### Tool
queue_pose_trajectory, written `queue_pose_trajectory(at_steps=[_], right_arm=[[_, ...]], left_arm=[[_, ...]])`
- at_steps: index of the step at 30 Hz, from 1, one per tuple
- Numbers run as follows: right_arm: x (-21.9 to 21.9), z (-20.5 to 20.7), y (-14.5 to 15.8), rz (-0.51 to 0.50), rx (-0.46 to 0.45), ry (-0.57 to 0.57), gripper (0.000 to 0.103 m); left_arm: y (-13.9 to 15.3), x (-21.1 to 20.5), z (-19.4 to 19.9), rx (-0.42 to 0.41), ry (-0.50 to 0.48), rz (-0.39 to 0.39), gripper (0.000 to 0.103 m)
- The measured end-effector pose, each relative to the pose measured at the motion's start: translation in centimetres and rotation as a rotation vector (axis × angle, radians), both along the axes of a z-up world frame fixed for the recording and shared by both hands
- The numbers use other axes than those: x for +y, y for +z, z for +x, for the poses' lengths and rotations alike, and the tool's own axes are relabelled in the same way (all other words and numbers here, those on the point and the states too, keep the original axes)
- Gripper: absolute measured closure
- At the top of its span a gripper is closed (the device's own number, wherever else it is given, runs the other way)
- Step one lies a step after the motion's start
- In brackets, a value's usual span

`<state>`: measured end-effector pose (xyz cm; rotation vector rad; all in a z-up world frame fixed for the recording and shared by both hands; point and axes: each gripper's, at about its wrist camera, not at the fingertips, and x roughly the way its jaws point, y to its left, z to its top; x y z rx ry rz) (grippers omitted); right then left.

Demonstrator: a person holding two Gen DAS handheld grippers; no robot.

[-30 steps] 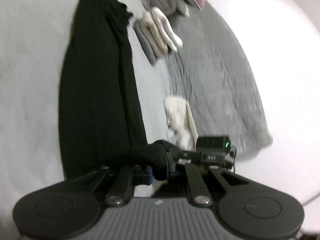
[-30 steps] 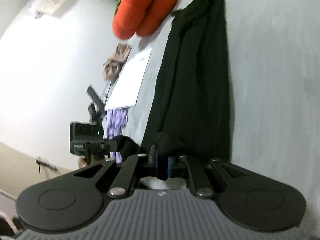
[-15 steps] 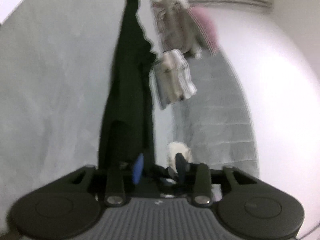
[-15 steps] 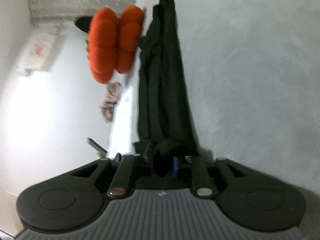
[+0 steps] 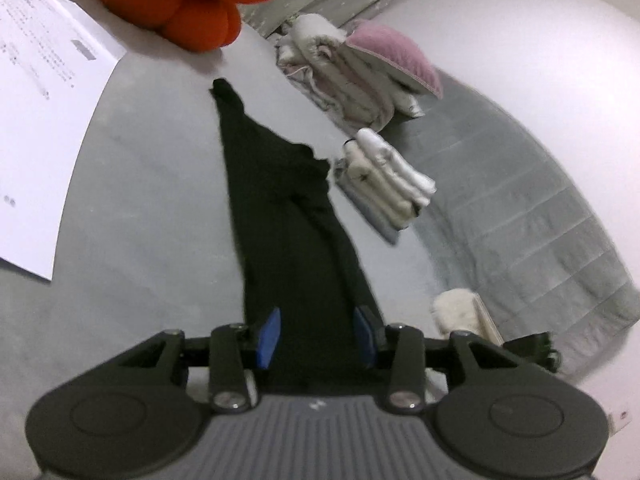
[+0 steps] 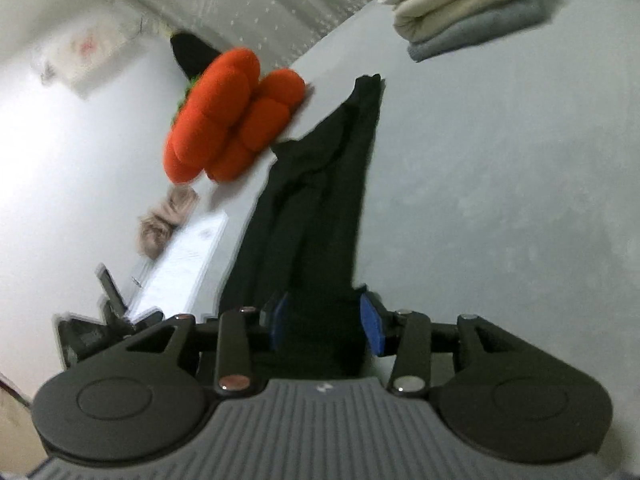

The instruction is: Fold clothes

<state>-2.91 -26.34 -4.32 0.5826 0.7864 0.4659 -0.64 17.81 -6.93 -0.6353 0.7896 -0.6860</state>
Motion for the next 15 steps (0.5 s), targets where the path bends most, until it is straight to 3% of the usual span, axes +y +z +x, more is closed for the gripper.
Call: queue_pose_trajectory(at_steps=[4, 7, 12, 15], right_arm=[[2.2, -0.6, -0.6, -0.14, -0.046, 0.06, 0.059], [3.4, -0.9, -0.7, -0.236, -0.103, 0.085, 0.065], [5.0, -0.9, -0.9, -0.34, -0.181, 0.11, 0.091], [5.0, -1.1, -0.8, -0.338, -0.212, 0.111, 0.093]], left_arm=[[-0.7, -1.4, 0.6, -0.017, -0.024, 0.066, 0.063], [-0.7, -2.2, 0.6, -0.052, -0.029, 0.144, 0.063], [-0.7, -2.9, 0.5, -0.08, -0.016, 0.199, 0.074], [-0.3, -3.0, 0.1, -0.107, -0.026, 0.211, 0.079]])
